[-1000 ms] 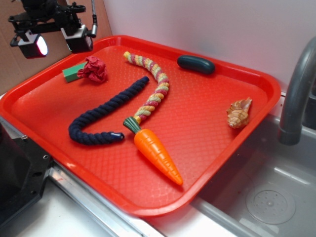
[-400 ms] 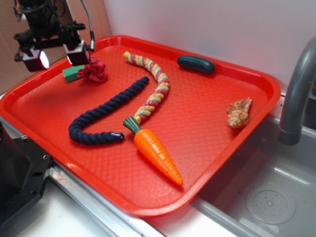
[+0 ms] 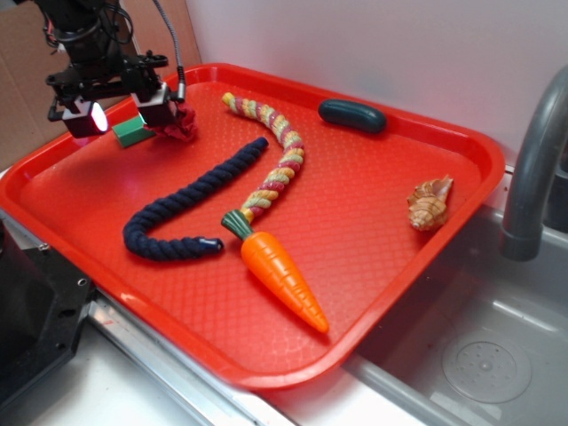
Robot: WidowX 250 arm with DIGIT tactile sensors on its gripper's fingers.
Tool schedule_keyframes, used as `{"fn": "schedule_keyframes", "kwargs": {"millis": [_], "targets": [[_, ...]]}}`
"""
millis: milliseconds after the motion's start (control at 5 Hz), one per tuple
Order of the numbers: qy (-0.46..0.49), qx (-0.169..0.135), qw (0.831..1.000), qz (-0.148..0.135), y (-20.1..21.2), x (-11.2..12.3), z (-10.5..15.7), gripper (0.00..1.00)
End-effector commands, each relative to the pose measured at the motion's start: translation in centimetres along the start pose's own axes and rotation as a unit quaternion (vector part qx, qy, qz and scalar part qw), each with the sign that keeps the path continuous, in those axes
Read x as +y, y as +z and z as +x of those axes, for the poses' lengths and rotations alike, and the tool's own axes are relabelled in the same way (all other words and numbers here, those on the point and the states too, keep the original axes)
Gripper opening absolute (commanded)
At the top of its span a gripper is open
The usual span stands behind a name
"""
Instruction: Grab the red paper.
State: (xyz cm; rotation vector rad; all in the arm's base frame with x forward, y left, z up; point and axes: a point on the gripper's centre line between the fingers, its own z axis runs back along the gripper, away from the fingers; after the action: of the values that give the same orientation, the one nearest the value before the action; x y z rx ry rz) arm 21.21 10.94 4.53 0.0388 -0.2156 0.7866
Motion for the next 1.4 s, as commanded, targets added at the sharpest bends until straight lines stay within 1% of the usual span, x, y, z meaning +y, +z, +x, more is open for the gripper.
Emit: {"fn": "schedule_keyframes", "kwargs": {"millis": [0, 200, 400, 600, 800, 1000, 1200], "targets": [[-0.014, -0.009, 1.000, -0.014, 0.4, -1.3, 0.4, 1.00], [-0.026, 0.002, 0.999, -0.031, 1.3, -1.8, 0.2, 1.00], [-0.032, 0.005, 0.998, -0.046, 2.4, -2.6, 0.0, 1.00], [-0.029, 0.001, 0.997, -0.070, 3.4, -3.8, 0.3, 1.00], [-0.012, -0.015, 0.997, -0.074, 2.9, -4.3, 1.5, 1.00], [-0.001, -0.020, 0.998, -0.068, 1.6, -4.6, 2.8, 1.00], [0.001, -0.016, 0.998, -0.062, 0.8, -4.8, 3.2, 1.00]]}}
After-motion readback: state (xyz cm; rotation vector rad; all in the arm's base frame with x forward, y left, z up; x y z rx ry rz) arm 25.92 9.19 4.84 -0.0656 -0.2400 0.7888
